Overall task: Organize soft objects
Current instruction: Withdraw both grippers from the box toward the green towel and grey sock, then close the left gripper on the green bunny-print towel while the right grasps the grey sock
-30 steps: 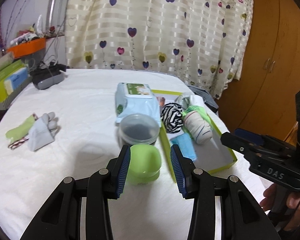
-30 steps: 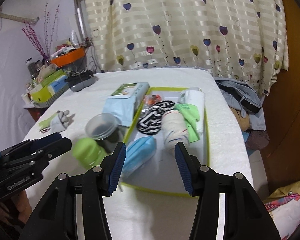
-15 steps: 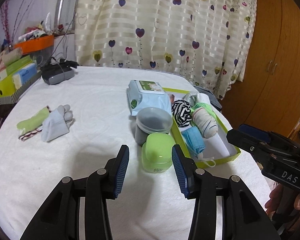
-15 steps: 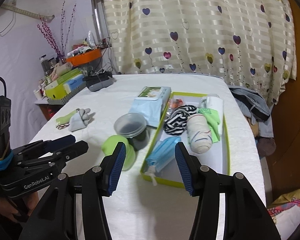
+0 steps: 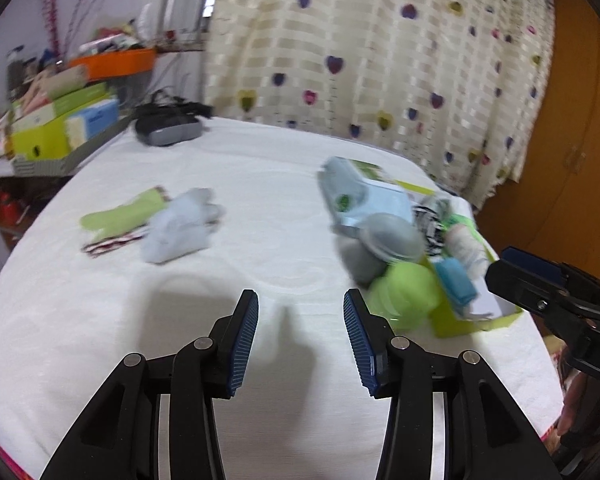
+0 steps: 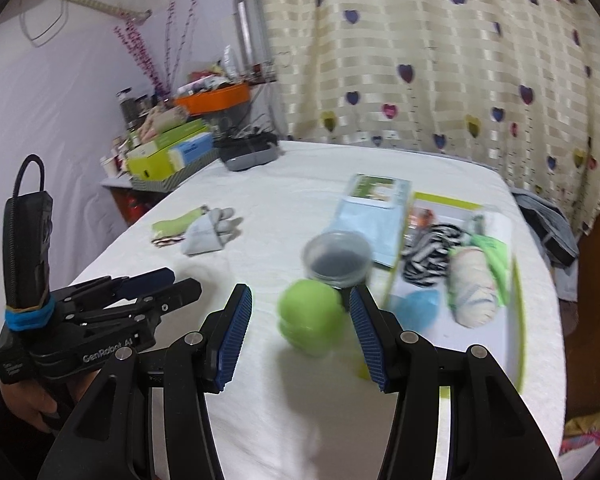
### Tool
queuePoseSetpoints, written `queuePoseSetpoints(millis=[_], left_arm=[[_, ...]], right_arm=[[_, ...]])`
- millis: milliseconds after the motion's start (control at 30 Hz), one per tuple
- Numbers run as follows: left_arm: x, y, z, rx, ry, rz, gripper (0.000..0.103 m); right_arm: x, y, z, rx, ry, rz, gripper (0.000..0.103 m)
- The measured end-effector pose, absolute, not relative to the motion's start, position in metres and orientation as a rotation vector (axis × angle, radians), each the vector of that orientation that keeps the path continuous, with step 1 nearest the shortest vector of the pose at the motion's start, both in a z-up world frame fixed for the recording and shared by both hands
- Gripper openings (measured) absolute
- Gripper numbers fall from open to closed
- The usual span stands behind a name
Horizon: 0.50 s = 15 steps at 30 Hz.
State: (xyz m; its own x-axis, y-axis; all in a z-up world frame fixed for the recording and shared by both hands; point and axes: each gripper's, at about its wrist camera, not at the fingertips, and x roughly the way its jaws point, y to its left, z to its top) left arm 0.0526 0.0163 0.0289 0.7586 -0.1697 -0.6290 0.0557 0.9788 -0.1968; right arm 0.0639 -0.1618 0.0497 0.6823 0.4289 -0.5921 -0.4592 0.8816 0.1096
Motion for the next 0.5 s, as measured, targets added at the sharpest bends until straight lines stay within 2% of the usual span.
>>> queuePoseSetpoints(millis=[500], left_arm=[[0.070, 0.133, 0.020, -0.219, 0.687, 0.049, 0.043]], right_arm=[[0.116, -0.048, 0.030, -0.084, 0.727, 0.664, 0.052]])
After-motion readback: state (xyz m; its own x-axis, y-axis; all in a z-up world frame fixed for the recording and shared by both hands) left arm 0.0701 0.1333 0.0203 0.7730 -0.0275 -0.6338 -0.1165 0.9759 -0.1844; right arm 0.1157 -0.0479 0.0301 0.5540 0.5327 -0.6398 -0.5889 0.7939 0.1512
